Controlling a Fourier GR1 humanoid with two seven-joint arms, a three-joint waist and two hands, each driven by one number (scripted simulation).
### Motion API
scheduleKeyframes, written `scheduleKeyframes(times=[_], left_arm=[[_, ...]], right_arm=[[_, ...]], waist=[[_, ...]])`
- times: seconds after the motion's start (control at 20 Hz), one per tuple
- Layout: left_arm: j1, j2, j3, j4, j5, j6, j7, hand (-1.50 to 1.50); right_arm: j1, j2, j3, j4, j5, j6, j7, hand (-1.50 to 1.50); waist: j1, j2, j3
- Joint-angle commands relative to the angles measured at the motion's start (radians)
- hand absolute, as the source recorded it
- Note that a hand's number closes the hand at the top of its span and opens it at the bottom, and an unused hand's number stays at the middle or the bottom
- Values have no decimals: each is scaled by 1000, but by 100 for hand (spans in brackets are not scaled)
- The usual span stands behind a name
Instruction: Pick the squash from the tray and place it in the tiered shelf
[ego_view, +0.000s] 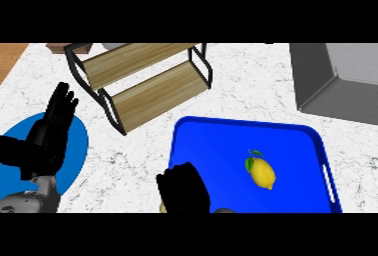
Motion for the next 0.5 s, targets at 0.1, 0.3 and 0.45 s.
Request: scheduleKeyframes(times=[0.1, 0.3, 0.45], left_arm=[[-15, 14, 22, 19, 15, -37, -5, 0], [32, -11, -4, -14, -16, -2, -9, 0], [19, -24, -17, 16, -42, 7, -27, 0]], right_arm=[[-108, 22, 34, -154, -194, -101, 164, 150], [-118, 23, -66, -317, -227, -263, 211, 150], [-214, 23, -108, -413, -233, -278, 341, 150]], waist=[[5, -2, 0], [7, -8, 0], [-10, -8, -1]])
